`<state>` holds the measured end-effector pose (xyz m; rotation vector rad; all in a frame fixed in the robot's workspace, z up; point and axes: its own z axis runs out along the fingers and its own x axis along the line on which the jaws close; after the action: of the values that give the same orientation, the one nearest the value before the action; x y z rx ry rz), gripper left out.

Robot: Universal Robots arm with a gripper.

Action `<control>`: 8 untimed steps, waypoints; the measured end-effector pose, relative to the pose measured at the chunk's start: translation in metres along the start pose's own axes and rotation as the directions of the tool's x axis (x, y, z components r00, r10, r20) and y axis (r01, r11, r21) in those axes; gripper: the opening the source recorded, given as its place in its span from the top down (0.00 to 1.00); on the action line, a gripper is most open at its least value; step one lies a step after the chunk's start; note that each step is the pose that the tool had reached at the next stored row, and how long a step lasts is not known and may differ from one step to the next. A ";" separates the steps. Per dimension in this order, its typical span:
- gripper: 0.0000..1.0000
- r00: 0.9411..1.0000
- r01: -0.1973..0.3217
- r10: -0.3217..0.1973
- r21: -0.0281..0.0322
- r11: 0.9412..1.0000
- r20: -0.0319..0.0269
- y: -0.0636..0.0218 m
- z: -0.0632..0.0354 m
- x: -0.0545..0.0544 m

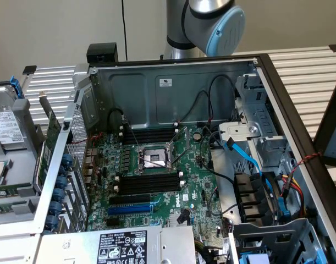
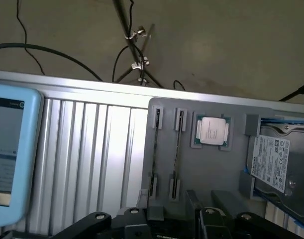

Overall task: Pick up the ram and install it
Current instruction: 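Pick up the ram and move it above insertion slot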

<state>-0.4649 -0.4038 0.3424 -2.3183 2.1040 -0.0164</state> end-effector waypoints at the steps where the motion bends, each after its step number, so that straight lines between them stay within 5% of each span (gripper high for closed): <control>1: 0.58 1.000 0.000 0.000 0.000 1.000 0.000 0.0000 0.0019 0.000; 8: 0.58 1.000 0.000 0.000 0.000 1.000 0.000 0.0003 0.0146 0.000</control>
<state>-0.4650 -0.4039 0.3279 -2.3182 2.1042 -0.0164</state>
